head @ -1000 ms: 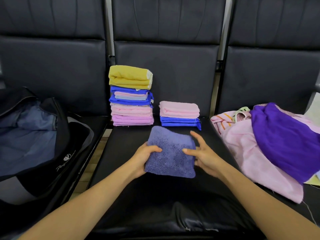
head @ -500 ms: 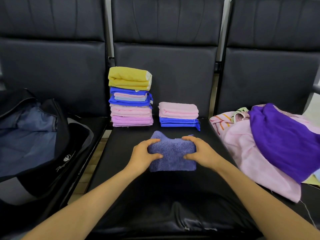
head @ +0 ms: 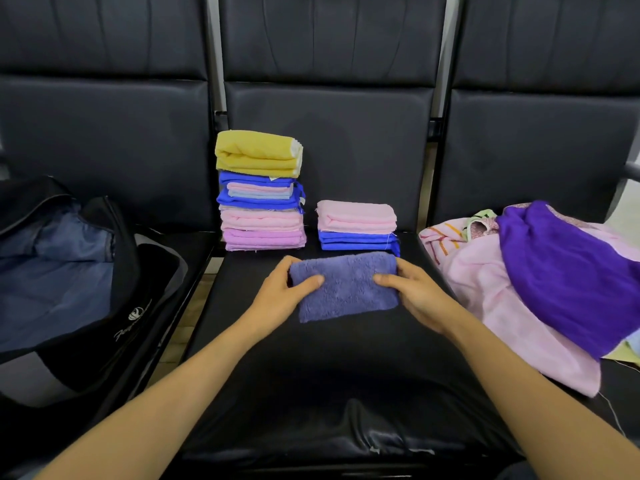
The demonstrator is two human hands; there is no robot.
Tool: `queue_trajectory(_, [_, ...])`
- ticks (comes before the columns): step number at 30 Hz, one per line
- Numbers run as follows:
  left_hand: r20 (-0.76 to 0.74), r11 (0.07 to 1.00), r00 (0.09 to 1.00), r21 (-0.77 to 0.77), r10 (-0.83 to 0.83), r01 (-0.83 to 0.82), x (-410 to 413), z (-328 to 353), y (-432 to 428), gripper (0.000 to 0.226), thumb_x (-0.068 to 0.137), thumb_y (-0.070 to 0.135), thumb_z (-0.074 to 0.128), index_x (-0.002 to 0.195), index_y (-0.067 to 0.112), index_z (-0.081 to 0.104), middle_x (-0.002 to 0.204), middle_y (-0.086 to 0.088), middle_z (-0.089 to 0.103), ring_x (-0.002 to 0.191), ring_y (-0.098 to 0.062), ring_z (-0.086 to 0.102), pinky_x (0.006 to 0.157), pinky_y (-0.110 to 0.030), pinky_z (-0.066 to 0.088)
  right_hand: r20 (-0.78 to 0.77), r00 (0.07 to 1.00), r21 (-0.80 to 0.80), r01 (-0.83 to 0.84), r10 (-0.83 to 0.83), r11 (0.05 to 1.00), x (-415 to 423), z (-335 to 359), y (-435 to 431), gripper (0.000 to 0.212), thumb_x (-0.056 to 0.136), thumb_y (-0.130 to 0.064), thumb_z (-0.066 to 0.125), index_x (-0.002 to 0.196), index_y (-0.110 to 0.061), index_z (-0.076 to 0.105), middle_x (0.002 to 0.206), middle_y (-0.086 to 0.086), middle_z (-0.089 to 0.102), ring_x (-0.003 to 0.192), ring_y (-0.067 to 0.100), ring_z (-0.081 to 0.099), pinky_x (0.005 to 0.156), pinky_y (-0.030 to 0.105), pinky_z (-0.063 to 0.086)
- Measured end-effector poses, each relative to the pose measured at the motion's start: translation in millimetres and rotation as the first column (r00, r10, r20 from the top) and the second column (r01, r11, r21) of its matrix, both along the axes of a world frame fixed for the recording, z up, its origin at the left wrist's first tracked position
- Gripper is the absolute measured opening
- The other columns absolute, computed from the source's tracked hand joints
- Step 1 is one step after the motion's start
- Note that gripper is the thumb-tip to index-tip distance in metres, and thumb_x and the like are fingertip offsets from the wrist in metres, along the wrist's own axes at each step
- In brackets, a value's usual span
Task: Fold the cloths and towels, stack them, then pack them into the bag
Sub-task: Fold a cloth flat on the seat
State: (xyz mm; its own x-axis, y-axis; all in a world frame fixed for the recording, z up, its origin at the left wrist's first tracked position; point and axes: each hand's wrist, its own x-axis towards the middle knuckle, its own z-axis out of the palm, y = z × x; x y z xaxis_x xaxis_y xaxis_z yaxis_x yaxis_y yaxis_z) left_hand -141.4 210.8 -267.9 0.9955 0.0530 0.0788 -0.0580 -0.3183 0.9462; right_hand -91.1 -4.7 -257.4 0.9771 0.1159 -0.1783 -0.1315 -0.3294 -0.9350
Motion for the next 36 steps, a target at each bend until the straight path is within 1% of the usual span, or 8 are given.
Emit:
queue_trajectory(3, [-0.045, 0.972, 0.996, -0.219, 0.072, -0.08, 3, -5, -5, 0.037, 0.088, 0.032, 0.064, 0.114, 0.017, 0.042, 0.116, -0.006, 0.059, 0.108, -0.017, 0.061, 0.095, -0.035, 0.051, 0.132, 0.985, 0.221, -0.141, 0.114, 0.965, -1, -4, -10, 0.032, 0.094, -0.014, 0.057, 0.122, -0.027, 0.047, 0.12, 0.004, 0.06, 0.112, 0.024, 0.061, 0.092, 0.036, 0.053])
queue_trajectory(8, [-0.158, 0.89, 0.982, -0.456, -0.102, 0.019, 9, -6, -11, 0.047, 0.088, 0.001, 0.063, 0.111, 0.022, 0.027, 0.12, -0.009, 0.051, 0.106, -0.022, 0.06, 0.084, -0.036, 0.056, 0.258, 0.965, 0.156, -0.003, -0.038, 0.988, 12, -18, -9, 0.027, 0.099, -0.013, 0.048, 0.1, -0.04, 0.046, 0.111, 0.016, 0.057, 0.096, 0.031, 0.062, 0.077, 0.037, 0.053])
queue_trajectory(13, [-0.113, 0.956, 0.993, -0.292, -0.046, 0.011, 38, -5, -16, 0.029, 0.091, -0.009, 0.051, 0.084, 0.018, 0.06, 0.098, -0.001, 0.054, 0.087, -0.014, 0.049, 0.073, -0.023, 0.045, 0.219, 0.975, 0.125, -0.006, -0.022, 0.992, 30, -19, -17, 0.026, 0.093, -0.004, 0.053, 0.093, -0.03, 0.06, 0.118, 0.011, 0.058, 0.104, 0.022, 0.058, 0.085, 0.034, 0.05])
queue_trajectory(19, [-0.106, 0.983, 0.994, -0.175, 0.028, -0.046, 116, 26, -27, 0.042, 0.088, -0.008, 0.05, 0.118, 0.019, 0.062, 0.129, -0.004, 0.049, 0.114, -0.019, 0.052, 0.101, -0.038, 0.046, 0.258, 0.966, 0.025, -0.007, 0.001, 1.0, 100, 16, -24, 0.043, 0.089, 0.003, 0.059, 0.119, -0.028, 0.058, 0.134, 0.007, 0.049, 0.113, 0.023, 0.056, 0.093, 0.034, 0.052])
queue_trajectory(24, [0.004, 0.989, 0.991, -0.07, 0.134, -0.134, 197, 49, -36, 0.051, 0.084, -0.014, 0.041, 0.121, 0.016, 0.059, 0.114, -0.006, 0.05, 0.074, -0.008, 0.05, 0.064, -0.021, 0.043, 0.355, 0.933, -0.096, 0.104, -0.064, 0.99, 175, 46, -7, 0.047, 0.092, 0.001, 0.05, 0.135, -0.019, 0.051, 0.128, 0.012, 0.053, 0.075, 0.016, 0.056, 0.066, 0.027, 0.05])
queue_trajectory(28, [-0.031, 0.978, 0.988, 0.15, 0.154, -0.148, 246, 34, -35, 0.053, 0.085, -0.013, 0.035, 0.127, 0.012, 0.055, 0.101, -0.005, 0.052, 0.069, -0.013, 0.05, 0.056, -0.023, 0.04, 0.366, 0.93, -0.284, 0.144, -0.032, 0.948, 213, 25, 1, 0.042, 0.095, -0.002, 0.048, 0.135, -0.016, 0.049, 0.137, 0.013, 0.045, 0.1, 0.027, 0.057, 0.072, 0.026, 0.045])
queue_trajectory(33, [-0.018, 0.878, 0.984, 0.456, 0.175, -0.148, 268, -1, -37, 0.048, 0.09, -0.004, 0.04, 0.131, 0.013, 0.057, 0.134, -0.017, 0.046, 0.118, -0.039, 0.046, 0.103, -0.039, 0.039, 0.367, 0.93, -0.492, 0.187, 0.007, 0.85, 228, -11, 6, 0.038, 0.102, -0.014, 0.038, 0.138, -0.018, 0.048, 0.145, 0.013, 0.034, 0.129, 0.031, 0.036, 0.1, 0.031, 0.036])
queue_trajectory(36, [-0.055, 0.88, 0.986, 0.461, 0.159, -0.116, 265, -2, -37, 0.045, 0.095, 0.003, 0.042, 0.136, 0.021, 0.054, 0.142, -0.016, 0.039, 0.124, -0.037, 0.042, 0.109, -0.039, 0.034, 0.277, 0.96, -0.575, 0.134, 0.037, 0.807, 227, -12, 6, 0.041, 0.104, -0.032, 0.028, 0.143, -0.031, 0.039, 0.152, 0.01, 0.027, 0.138, 0.031, 0.022, 0.11, 0.042, 0.026])
